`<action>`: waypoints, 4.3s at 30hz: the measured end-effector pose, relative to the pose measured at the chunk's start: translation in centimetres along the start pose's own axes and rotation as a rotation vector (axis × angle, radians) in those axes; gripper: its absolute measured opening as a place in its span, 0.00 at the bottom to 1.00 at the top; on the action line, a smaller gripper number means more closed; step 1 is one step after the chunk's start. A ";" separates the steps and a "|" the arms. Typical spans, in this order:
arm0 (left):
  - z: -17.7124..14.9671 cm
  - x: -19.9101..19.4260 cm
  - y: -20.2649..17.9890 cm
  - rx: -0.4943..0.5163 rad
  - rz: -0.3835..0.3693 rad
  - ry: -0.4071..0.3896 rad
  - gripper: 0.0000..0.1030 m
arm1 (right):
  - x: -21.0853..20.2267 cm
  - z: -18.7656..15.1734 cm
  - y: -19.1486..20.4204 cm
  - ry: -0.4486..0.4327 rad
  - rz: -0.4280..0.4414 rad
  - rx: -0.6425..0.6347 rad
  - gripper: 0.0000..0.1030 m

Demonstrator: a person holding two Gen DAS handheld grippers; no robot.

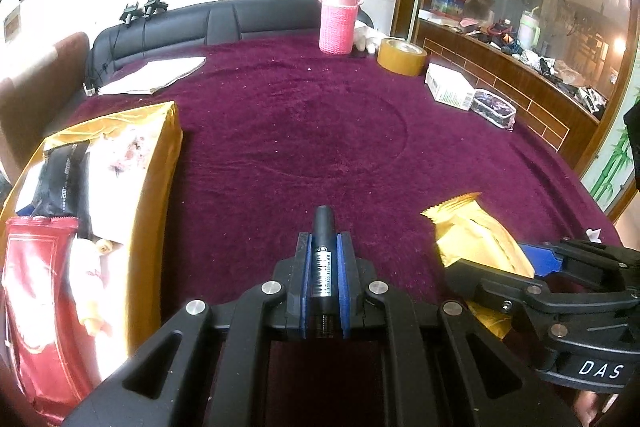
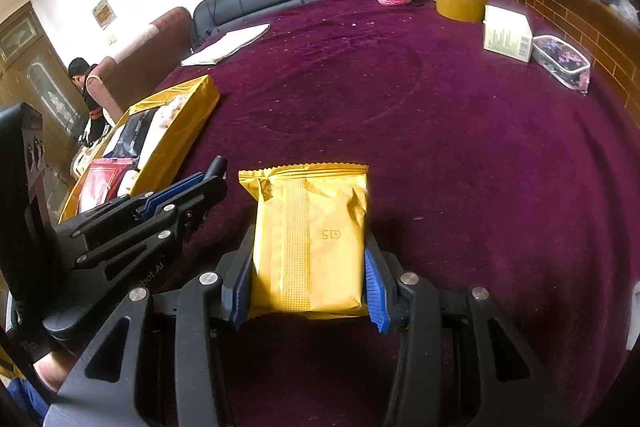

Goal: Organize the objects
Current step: 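Carry yellow packet and marker over the tray with both tools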

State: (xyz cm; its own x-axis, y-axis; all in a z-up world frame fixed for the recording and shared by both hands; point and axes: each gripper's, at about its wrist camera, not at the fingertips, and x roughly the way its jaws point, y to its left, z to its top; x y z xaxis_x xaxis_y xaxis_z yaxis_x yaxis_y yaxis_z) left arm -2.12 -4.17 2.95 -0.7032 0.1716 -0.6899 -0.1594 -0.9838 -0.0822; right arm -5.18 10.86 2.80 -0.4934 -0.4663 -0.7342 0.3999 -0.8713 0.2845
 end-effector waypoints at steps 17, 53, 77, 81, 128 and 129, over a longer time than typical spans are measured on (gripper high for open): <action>-1.1 -3.2 2.8 -0.057 0.003 -0.059 0.09 | -0.4 -0.5 4.2 -0.005 0.044 -0.057 0.43; -2.3 -10.9 13.9 -0.259 0.132 -0.195 0.09 | -0.8 1.7 14.0 -0.044 0.179 -0.229 0.43; -6.0 -10.4 22.5 -0.392 0.237 -0.110 0.09 | 4.8 -0.6 20.8 0.114 0.261 -0.352 0.43; -6.2 -10.2 22.7 -0.387 0.235 -0.092 0.09 | 5.7 -1.0 21.3 0.141 0.268 -0.351 0.43; -6.7 -6.9 23.2 -0.360 0.183 0.029 0.09 | 10.2 0.1 22.5 0.217 0.134 -0.333 0.43; -6.7 -6.8 23.2 -0.356 0.185 0.030 0.09 | 10.3 0.1 22.5 0.216 0.131 -0.334 0.43</action>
State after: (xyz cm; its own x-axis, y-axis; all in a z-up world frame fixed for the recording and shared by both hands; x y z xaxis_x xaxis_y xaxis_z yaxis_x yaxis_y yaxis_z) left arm 3.58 -28.53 0.93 -0.6760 -0.0068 -0.7369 0.2219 -0.9554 -0.1948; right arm -1.33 -13.54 1.70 -0.2625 -0.4962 -0.8276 0.6945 -0.6926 0.1949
